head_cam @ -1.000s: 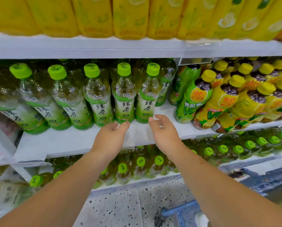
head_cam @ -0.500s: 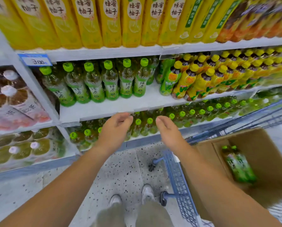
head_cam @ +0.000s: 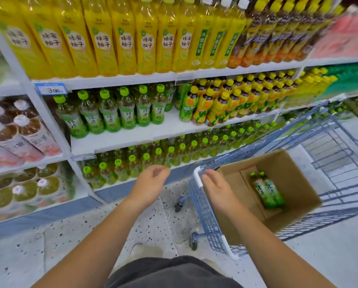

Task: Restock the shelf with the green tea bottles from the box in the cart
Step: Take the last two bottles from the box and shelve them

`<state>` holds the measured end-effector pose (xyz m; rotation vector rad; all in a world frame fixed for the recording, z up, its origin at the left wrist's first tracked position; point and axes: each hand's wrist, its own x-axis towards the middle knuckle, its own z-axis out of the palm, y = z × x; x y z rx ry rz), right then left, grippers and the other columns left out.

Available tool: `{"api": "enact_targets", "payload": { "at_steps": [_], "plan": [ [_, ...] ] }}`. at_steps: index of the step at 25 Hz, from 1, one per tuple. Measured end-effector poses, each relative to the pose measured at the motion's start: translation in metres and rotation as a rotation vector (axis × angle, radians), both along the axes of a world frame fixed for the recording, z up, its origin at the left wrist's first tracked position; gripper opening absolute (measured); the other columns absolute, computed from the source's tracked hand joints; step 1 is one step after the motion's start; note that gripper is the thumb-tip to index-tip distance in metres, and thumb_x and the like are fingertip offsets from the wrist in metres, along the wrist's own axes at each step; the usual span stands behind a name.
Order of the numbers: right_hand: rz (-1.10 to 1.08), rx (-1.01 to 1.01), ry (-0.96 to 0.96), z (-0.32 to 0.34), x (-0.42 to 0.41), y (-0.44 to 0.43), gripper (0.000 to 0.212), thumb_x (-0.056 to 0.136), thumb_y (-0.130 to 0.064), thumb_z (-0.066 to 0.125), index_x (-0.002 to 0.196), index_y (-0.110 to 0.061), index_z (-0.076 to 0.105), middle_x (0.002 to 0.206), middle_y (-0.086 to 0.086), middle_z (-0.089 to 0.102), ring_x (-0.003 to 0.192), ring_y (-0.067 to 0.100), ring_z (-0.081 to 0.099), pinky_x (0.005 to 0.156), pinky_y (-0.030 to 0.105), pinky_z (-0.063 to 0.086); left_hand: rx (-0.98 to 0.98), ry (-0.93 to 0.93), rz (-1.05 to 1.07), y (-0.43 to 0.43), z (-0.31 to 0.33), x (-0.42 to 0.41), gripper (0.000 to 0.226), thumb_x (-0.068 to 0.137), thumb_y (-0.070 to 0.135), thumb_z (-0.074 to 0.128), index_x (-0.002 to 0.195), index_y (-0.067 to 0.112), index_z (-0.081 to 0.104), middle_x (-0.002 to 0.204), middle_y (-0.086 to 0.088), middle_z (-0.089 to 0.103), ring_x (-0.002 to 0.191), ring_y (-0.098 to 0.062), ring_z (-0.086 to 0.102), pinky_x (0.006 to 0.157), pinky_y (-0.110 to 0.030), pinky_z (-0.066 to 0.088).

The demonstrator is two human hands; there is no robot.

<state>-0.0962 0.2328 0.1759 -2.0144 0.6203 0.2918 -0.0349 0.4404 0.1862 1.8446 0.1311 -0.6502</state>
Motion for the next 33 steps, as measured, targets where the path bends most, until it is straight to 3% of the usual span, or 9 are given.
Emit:
{"api": "enact_targets", "payload": {
  "at_steps": [9,14,16,19,21,24,26,30,33],
  "plan": [
    [-0.028,-0.087,0.056,0.011,-0.101,-0.130,0.045,0.104,-0.037,0.048,0.146,-0.020,0.046,0.142,-0.006,0.051,0.122,0.005,0.047,0.103,0.021,0.032,-0.054,-0.001,0.013,-0.122,0.003,-0.072,0.044,0.100,0.044,0.054,0.137,0.020,0.055,0.141,0.002,0.054,0.120,-0.014,0.051,0.097,-0.031,0.038],
    [-0.033,-0.056,0.121,0.015,-0.142,-0.210,0.046,0.102,-0.045,0.046,0.145,-0.028,0.045,0.141,-0.012,0.051,0.125,0.006,0.048,0.108,0.027,0.037,-0.061,0.068,0.008,-0.203,-0.003,-0.121,0.045,0.100,0.044,0.053,0.138,0.020,0.053,0.138,0.003,0.055,0.109,-0.011,0.051,0.079,-0.024,0.040],
    [-0.024,-0.070,0.174,0.016,-0.151,-0.238,0.049,0.102,-0.049,0.044,0.147,-0.028,0.043,0.144,-0.012,0.049,0.129,0.009,0.047,0.112,0.032,0.039,-0.077,0.107,-0.001,-0.233,-0.007,-0.129,0.048,0.100,0.045,0.052,0.141,0.018,0.051,0.139,0.002,0.055,0.110,-0.011,0.052,0.080,-0.024,0.041],
    [-0.030,-0.088,0.229,0.010,-0.143,-0.277,0.042,0.104,-0.042,0.043,0.143,-0.025,0.046,0.138,-0.012,0.051,0.127,0.009,0.048,0.105,0.026,0.039,-0.112,0.160,-0.012,-0.274,-0.021,-0.122,0.048,0.100,0.045,0.053,0.140,0.020,0.049,0.135,0.005,0.055,0.110,-0.012,0.053,0.078,-0.024,0.044],
    [-0.077,-0.116,0.239,-0.008,-0.131,-0.300,0.044,0.104,-0.040,0.044,0.144,-0.023,0.048,0.139,-0.008,0.054,0.129,0.013,0.050,0.107,0.029,0.040,-0.102,0.212,-0.084,-0.301,-0.038,-0.107,0.047,0.101,0.046,0.050,0.141,0.021,0.048,0.129,0.008,0.053,0.109,-0.011,0.052,0.074,-0.022,0.044],
    [-0.140,-0.162,0.256,-0.038,-0.113,-0.331,0.043,0.104,-0.039,0.046,0.143,-0.023,0.050,0.137,-0.007,0.057,0.125,0.011,0.052,0.105,0.029,0.041,-0.049,0.259,-0.162,-0.340,-0.080,-0.086,0.053,0.100,0.049,0.050,0.144,0.020,0.046,0.138,0.004,0.056,0.118,-0.014,0.053,0.096,-0.029,0.043],
    [-0.161,-0.177,0.278,-0.069,-0.098,-0.358,0.038,0.104,-0.038,0.046,0.139,-0.024,0.052,0.131,-0.008,0.060,0.118,0.009,0.055,0.099,0.027,0.041,0.009,0.295,-0.236,-0.371,-0.119,-0.077,0.058,0.098,0.055,0.047,0.146,0.023,0.044,0.141,0.005,0.056,0.125,-0.015,0.053,0.102,-0.030,0.039],
    [-0.116,-0.216,0.336,-0.133,-0.075,-0.412,0.041,0.103,-0.037,0.048,0.140,-0.020,0.051,0.118,-0.007,0.062,0.111,0.012,0.057,0.096,0.027,0.040,0.095,0.365,-0.306,-0.432,-0.191,-0.069,0.061,0.099,0.054,0.046,0.150,0.021,0.039,0.144,0.003,0.054,0.130,-0.017,0.051,0.096,-0.027,0.034],
    [-0.024,-0.251,0.391,-0.186,-0.062,-0.458,0.044,0.102,-0.038,0.049,0.139,-0.015,0.051,0.123,-0.002,0.064,0.118,0.018,0.058,0.099,0.030,0.042,0.106,0.426,-0.266,-0.480,-0.246,-0.068,0.064,0.100,0.050,0.048,0.154,0.019,0.033,0.148,0.000,0.049,0.133,-0.019,0.048,0.098,-0.025,0.033]
  ]
}}
